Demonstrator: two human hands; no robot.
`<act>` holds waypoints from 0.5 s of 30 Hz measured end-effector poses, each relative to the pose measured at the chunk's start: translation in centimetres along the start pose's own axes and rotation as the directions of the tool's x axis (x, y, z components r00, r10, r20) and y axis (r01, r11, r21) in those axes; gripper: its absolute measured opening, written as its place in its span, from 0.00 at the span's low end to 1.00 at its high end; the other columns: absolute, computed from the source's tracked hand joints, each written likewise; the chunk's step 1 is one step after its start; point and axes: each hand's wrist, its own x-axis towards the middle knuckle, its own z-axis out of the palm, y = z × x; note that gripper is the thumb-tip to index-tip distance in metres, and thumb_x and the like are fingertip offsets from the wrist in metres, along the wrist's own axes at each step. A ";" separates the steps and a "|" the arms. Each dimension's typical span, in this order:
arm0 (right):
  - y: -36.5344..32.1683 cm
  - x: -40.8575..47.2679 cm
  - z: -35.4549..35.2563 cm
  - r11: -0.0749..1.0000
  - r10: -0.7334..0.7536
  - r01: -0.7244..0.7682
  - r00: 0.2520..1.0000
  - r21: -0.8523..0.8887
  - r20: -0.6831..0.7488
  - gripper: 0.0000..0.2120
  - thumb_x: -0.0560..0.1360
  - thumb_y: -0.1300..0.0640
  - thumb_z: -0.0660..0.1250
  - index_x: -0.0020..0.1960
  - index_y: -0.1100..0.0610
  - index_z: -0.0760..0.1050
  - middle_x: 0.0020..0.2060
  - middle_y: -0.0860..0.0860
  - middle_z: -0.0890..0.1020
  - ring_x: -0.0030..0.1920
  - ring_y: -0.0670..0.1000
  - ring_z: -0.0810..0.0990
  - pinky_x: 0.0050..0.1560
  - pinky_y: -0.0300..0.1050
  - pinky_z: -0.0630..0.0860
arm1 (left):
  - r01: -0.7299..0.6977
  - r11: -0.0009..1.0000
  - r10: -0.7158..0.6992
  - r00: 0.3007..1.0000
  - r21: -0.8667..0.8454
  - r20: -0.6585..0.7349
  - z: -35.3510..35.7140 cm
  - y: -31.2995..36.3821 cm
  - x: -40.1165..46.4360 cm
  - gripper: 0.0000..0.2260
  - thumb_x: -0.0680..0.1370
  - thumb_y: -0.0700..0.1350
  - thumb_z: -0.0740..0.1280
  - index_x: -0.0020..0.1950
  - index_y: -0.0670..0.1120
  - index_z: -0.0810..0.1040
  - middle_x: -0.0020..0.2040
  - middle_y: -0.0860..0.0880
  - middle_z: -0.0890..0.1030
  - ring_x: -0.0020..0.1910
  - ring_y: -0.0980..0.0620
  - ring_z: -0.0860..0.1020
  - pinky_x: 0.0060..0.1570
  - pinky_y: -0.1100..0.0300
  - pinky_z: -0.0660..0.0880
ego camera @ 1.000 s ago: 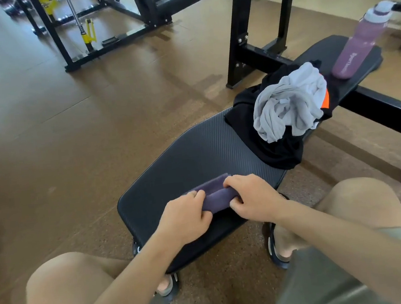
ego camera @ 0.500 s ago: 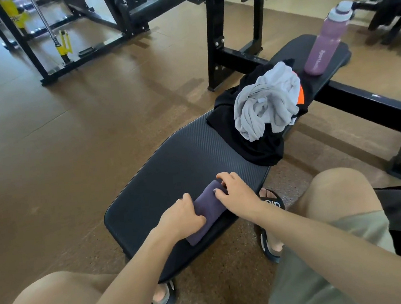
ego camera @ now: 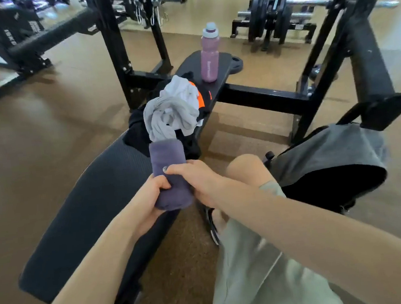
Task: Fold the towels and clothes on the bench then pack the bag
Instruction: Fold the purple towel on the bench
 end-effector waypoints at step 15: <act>-6.0 -9.1 -24.8 0.635 -0.687 0.393 0.682 -0.665 -0.252 0.13 0.70 0.60 0.71 0.53 0.56 0.75 0.40 0.48 0.79 0.40 0.50 0.76 0.37 0.37 0.69 | -0.476 0.755 0.348 0.874 0.451 0.340 22.3 5.7 0.4 0.13 0.70 0.46 0.69 0.53 0.43 0.78 0.43 0.44 0.79 0.42 0.49 0.79 0.46 0.52 0.78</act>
